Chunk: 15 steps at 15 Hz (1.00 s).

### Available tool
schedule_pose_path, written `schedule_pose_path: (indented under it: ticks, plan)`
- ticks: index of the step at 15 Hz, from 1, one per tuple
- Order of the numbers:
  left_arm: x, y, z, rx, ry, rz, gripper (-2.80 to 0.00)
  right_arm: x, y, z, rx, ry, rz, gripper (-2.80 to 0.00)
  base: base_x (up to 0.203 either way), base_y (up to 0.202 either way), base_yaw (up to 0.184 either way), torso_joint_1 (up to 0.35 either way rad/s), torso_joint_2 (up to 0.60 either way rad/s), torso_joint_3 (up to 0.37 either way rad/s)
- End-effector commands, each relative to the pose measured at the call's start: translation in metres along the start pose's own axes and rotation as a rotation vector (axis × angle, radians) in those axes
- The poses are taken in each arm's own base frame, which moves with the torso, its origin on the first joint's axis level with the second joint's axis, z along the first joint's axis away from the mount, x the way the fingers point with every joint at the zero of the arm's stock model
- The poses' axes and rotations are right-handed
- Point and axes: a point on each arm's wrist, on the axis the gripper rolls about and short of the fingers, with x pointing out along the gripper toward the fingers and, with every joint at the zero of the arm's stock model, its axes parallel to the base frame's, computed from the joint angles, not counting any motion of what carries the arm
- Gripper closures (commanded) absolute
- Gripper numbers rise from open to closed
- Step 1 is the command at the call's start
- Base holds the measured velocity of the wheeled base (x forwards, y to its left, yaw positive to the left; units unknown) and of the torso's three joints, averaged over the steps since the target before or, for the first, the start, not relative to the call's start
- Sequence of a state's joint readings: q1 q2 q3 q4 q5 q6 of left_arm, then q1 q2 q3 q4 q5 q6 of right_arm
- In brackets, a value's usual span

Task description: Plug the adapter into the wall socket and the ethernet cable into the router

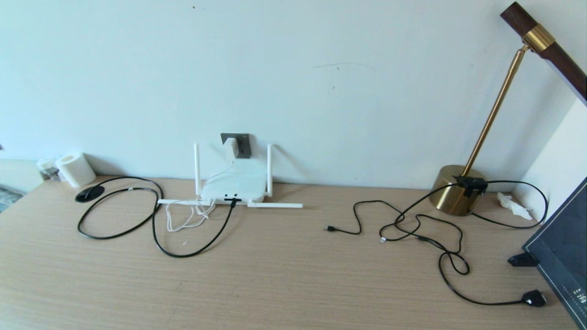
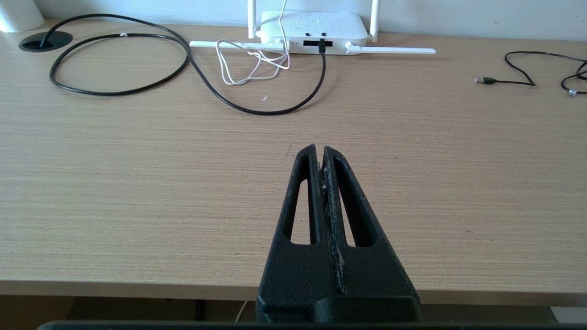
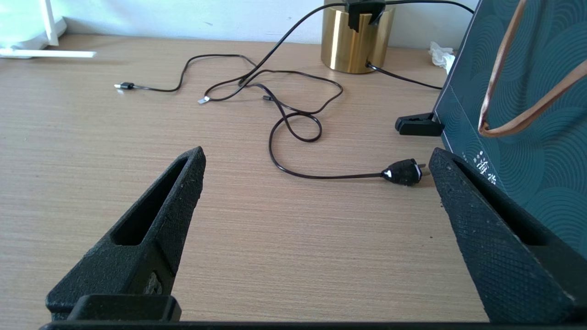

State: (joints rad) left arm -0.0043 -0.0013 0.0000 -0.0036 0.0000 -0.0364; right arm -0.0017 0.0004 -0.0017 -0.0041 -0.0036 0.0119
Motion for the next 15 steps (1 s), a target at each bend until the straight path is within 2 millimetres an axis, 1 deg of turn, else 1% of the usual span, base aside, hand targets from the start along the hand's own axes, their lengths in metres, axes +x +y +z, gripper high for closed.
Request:
schedule_pose_path:
  ticks: [1,8,15]
  plan:
    - [0.0002,0.0,-0.0003,0.0,0.002,0.0,0.0,0.0,0.0,0.0,0.002,-0.001,-0.001,-2.8,0.0,0.0,0.0,0.0,0.0,0.0]
    - [0.0002,0.0,-0.0003,0.0,0.002,0.0,0.0,0.0,0.0,0.0,-0.004,-0.001,0.001,-2.8,0.0,0.0,0.0,0.0,0.0,0.0]
    - [0.0002,0.0,-0.0003,0.0,0.002,0.0,0.0,0.0001,-0.0005,-0.0004,0.028,0.0,-0.022,-2.8,0.0,0.0,0.0,0.0,0.0,0.0]
